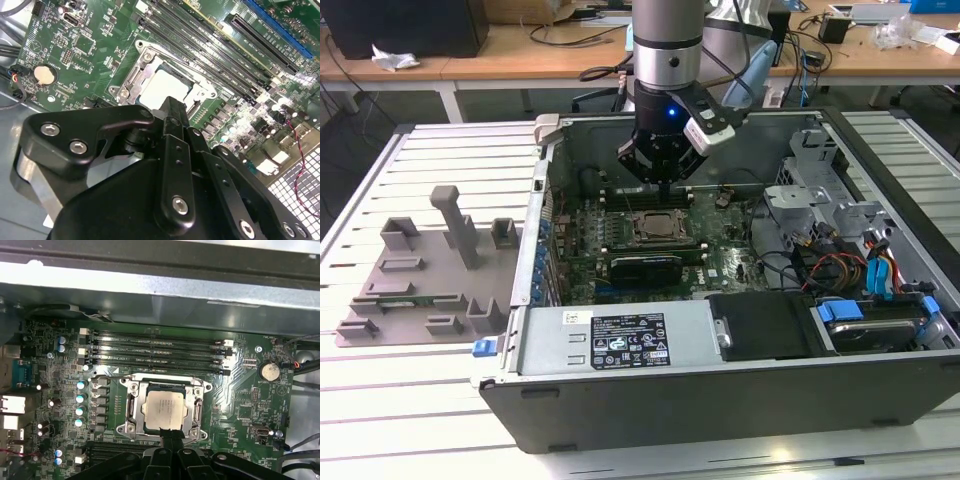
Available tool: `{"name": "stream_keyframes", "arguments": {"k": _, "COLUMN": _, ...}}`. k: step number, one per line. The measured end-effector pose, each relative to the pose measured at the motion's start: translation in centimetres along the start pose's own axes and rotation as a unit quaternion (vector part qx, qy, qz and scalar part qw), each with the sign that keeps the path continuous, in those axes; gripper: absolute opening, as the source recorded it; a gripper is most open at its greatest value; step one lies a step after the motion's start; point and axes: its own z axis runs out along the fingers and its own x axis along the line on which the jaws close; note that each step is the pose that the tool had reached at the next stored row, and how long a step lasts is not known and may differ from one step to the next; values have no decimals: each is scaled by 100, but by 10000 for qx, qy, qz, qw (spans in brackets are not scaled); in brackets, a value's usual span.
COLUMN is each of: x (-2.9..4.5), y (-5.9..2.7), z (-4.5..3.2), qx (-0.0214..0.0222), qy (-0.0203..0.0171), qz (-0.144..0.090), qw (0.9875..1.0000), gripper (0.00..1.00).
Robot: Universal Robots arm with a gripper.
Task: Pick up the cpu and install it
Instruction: 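Install the first cpu locking lever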
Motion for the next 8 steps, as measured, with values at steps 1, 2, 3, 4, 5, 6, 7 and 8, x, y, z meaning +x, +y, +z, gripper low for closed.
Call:
{"name": "stream_keyframes", "arguments": {"k": 1, "x": 0, "y": 0, "z": 0, "qx": 0, "qy": 0, "qz": 0, "qw": 10000, "gripper": 11}}
{"name": "stream_keyframes", "arguments": {"k": 2, "x": 0, "y": -1, "z": 0, "qx": 0, "qy": 0, "qz": 0, "qw": 10000, "gripper": 11}}
{"name": "stream_keyframes", "arguments": {"k": 3, "x": 1, "y": -1, "z": 0, "qx": 0, "qy": 0, "qz": -1, "qw": 10000, "gripper": 11}}
{"name": "stream_keyframes", "arguments": {"k": 4, "x": 15, "y": 0, "z": 0, "qx": -1, "qy": 0, "qz": 0, "qw": 10000, "gripper": 11}}
{"name": "stream_keyframes", "arguments": {"k": 5, "x": 37, "y": 2, "z": 0, "qx": -1, "qy": 0, "qz": 0, "qw": 10000, "gripper": 11}}
{"name": "stream_keyframes", "arguments": {"k": 6, "x": 84, "y": 5, "z": -1, "qx": 0, "qy": 0, "qz": 0, "qw": 10000, "gripper": 11}}
{"name": "stream_keyframes", "arguments": {"k": 7, "x": 126, "y": 8, "z": -1, "qx": 0, "qy": 0, "qz": -1, "qw": 10000, "gripper": 11}}
{"name": "stream_keyframes", "arguments": {"k": 8, "x": 178, "y": 12, "z": -1, "qx": 0, "qy": 0, "qz": 1, "qw": 10000, "gripper": 11}}
